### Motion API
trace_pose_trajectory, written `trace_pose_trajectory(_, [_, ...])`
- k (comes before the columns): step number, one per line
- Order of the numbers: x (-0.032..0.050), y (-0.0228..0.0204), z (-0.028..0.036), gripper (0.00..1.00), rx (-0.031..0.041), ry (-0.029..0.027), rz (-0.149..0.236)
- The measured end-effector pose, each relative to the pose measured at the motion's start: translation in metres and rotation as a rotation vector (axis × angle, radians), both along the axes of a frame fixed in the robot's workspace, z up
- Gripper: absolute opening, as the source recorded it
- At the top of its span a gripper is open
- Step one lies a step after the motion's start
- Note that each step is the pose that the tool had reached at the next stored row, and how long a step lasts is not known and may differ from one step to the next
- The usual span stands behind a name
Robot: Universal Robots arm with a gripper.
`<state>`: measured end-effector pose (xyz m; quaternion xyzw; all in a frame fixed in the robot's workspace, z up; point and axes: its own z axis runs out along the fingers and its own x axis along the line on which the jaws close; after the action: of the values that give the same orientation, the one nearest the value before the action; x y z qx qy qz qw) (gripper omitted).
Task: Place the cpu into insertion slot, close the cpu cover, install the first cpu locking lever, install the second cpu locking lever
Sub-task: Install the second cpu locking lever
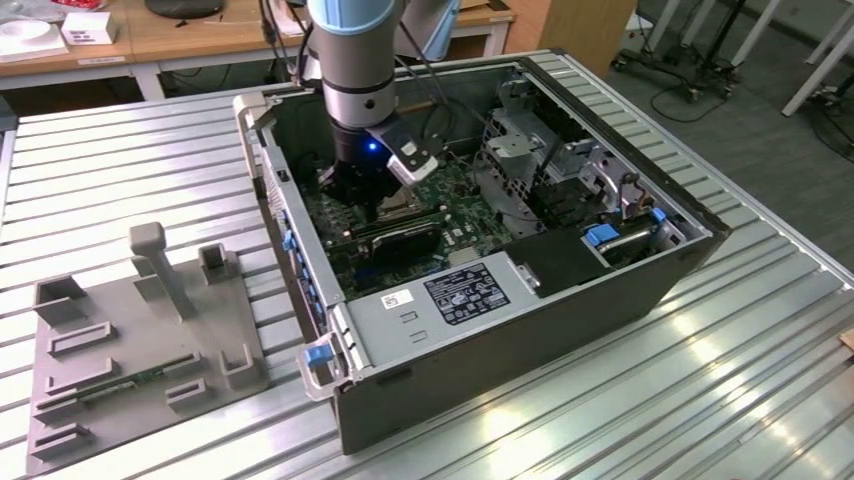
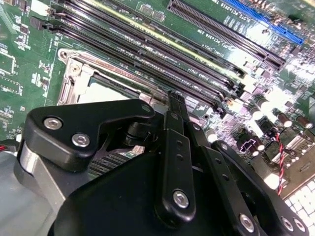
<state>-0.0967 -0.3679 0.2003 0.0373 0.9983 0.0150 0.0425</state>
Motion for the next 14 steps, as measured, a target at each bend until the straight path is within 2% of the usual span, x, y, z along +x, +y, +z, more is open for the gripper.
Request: trace_pose_trajectory(14, [-0.0018, 0.0001, -0.0028, 0.11, 0.0025, -0.0002, 0.0])
